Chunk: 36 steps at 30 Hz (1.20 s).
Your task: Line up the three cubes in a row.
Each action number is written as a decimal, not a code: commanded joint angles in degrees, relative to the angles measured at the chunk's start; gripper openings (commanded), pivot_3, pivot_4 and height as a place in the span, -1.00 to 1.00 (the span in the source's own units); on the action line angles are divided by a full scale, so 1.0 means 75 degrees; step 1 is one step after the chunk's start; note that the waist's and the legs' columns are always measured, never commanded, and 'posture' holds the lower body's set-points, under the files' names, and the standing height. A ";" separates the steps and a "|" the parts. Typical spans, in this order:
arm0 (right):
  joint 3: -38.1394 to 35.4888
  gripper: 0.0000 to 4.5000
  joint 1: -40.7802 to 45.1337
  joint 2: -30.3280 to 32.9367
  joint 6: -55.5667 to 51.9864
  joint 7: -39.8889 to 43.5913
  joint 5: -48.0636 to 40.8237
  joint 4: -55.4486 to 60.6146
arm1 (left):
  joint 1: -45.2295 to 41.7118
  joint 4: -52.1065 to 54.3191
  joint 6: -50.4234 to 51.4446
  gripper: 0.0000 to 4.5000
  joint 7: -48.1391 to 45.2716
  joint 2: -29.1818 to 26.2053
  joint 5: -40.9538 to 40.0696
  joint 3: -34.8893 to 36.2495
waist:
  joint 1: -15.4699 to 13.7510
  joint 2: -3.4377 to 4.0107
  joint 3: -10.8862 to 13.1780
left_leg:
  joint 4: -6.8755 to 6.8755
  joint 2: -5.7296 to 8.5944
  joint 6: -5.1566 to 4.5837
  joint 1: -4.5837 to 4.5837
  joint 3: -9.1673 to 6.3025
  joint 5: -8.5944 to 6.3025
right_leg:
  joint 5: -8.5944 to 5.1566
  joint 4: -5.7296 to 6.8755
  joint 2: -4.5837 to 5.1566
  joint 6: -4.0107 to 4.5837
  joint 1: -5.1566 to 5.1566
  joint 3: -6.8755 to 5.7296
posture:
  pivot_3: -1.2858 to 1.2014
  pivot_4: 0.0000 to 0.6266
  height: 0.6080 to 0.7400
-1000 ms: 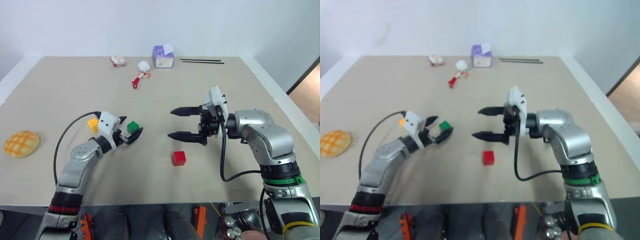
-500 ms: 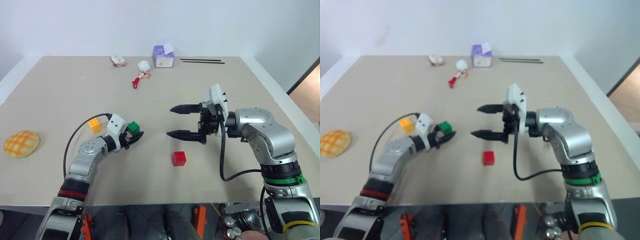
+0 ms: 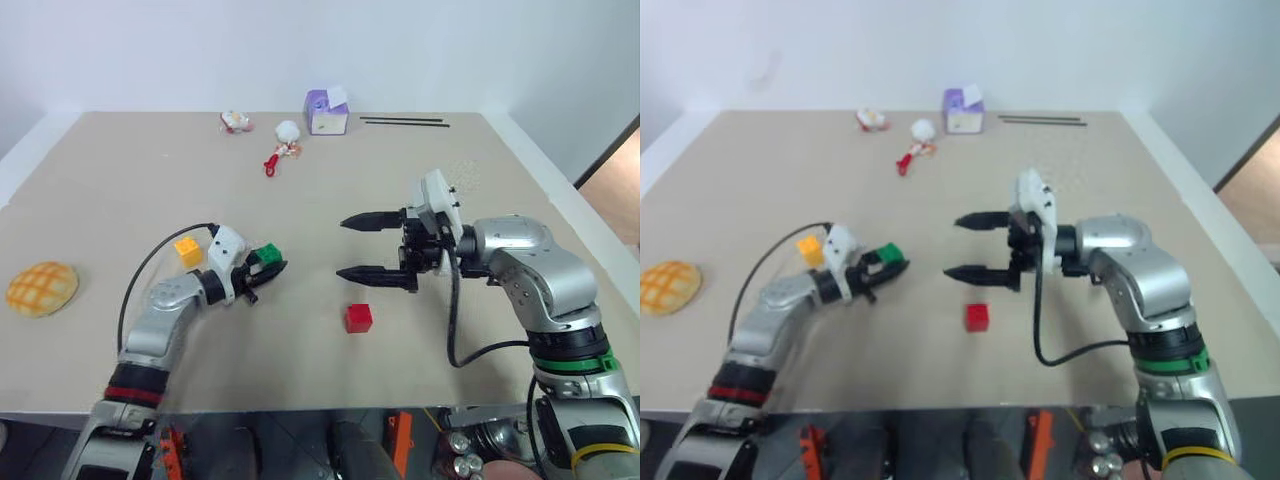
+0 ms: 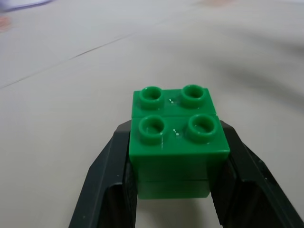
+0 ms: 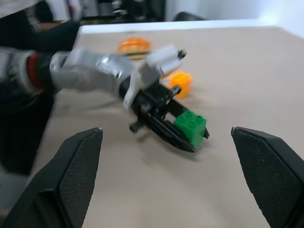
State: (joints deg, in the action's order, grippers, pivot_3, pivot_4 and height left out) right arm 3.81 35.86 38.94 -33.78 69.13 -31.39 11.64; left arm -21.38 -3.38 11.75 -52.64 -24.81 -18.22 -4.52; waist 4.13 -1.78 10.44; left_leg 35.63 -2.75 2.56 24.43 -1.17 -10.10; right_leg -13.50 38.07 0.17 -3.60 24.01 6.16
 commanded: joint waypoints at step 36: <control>0.0073 1.00 -0.0999 0.0927 0.0404 0.0674 0.0142 0.0649 | -0.0202 -0.0373 -0.1022 -0.40 -0.2228 -0.0129 0.0525 -0.1383 | -0.0005 0.0001 0.0001 | 0.0028 -0.0002 -0.0004 0.0000 0.0003 0.0002 | 0.0005 0.0002 -0.0002 0.0010 -0.0001 0.0001 | 0.03 -0.52 1.00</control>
State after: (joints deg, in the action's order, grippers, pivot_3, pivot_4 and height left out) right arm 4.97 28.14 45.45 -31.14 74.50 -29.99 14.78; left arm -21.95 -6.32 4.89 -68.55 -25.76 -14.04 -14.89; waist 4.09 -1.78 10.44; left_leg 35.83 -2.76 2.53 24.44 -1.16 -10.09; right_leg -13.45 38.09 0.15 -3.55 24.00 6.15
